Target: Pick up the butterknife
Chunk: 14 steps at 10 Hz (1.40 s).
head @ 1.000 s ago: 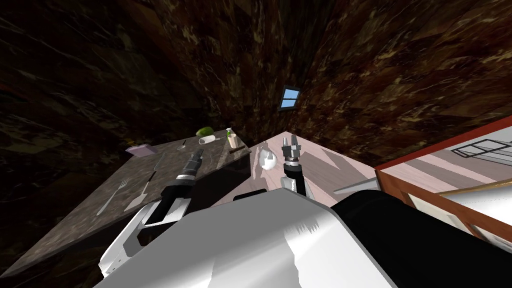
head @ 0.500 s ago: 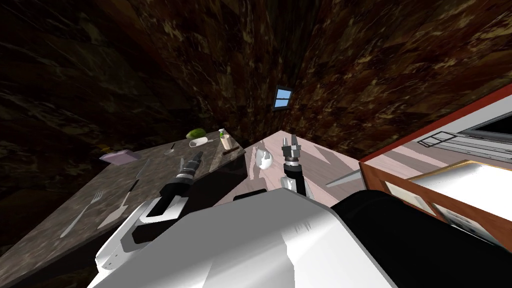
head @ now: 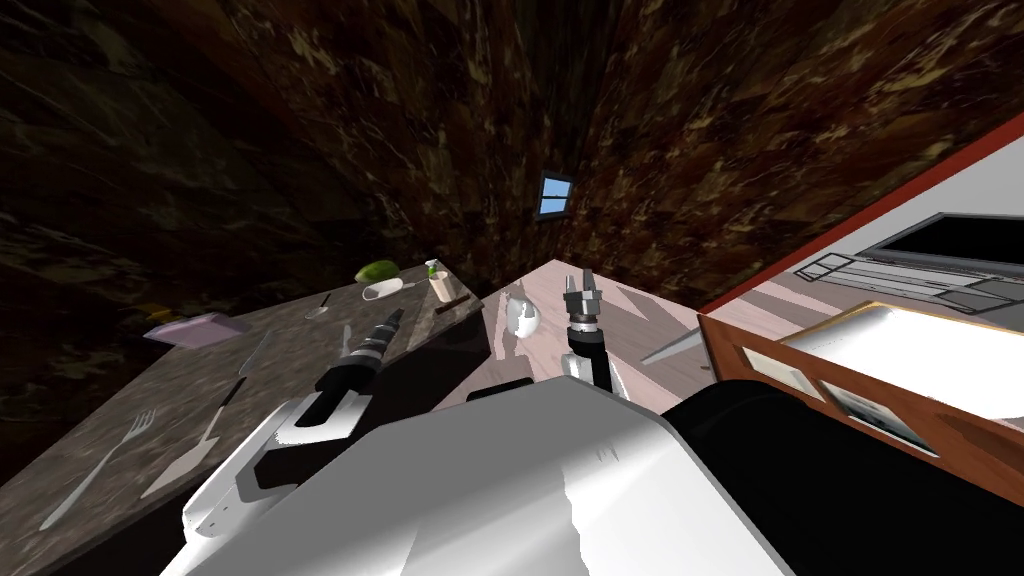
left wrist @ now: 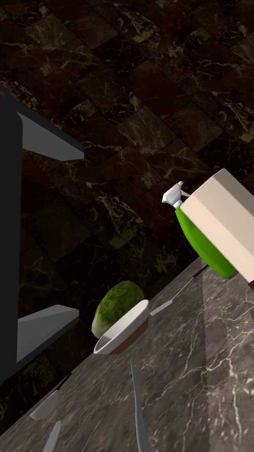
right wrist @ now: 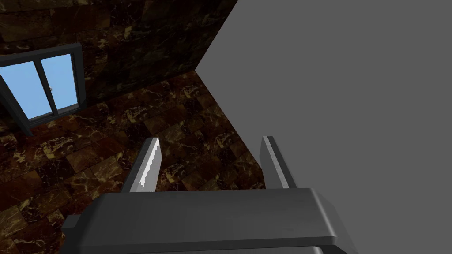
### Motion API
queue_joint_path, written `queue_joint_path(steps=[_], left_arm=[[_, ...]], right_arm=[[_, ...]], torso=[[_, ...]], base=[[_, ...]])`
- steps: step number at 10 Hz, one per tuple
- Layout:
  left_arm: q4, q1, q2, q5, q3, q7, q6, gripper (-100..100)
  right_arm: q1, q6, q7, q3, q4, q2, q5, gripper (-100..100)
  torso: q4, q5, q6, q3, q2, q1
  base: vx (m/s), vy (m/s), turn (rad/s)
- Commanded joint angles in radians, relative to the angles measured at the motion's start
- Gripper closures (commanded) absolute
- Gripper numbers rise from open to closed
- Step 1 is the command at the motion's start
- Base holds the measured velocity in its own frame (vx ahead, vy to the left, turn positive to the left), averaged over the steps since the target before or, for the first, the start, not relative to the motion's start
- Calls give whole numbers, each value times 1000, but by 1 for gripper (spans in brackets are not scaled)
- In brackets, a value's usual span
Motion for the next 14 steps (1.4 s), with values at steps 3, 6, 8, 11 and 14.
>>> queue_joint_path(steps=[3, 6, 8, 11, 14], left_arm=[[28, -23, 33, 12, -1, -23, 98, -100], [64, -44, 65, 29, -3, -62, 178, -100], [83, -54, 80, 40, -5, -84, 234, -100], [102, -65, 94, 51, -7, -107, 302, -100], [140, -86, 116, 77, -13, -157, 386, -100]], right_arm=[[0, 0, 0, 0, 0, 0, 0, 0], [0, 0, 0, 0, 0, 0, 0, 0], [0, 0, 0, 0, 0, 0, 0, 0], [0, 0, 0, 0, 0, 0, 0, 0], [0, 0, 0, 0, 0, 0, 0, 0]], torso=[[0, 0, 0, 0, 0, 1], [0, 0, -1, 0, -1, 2], [0, 1, -1, 0, -1, 2], [0, 1, 0, -1, -1, 3], [0, 1, -1, -1, -1, 4]], base=[[12, -5, -102], [19, 11, -111], [23, 21, -93], [20, 33, -87], [29, 48, -96]])
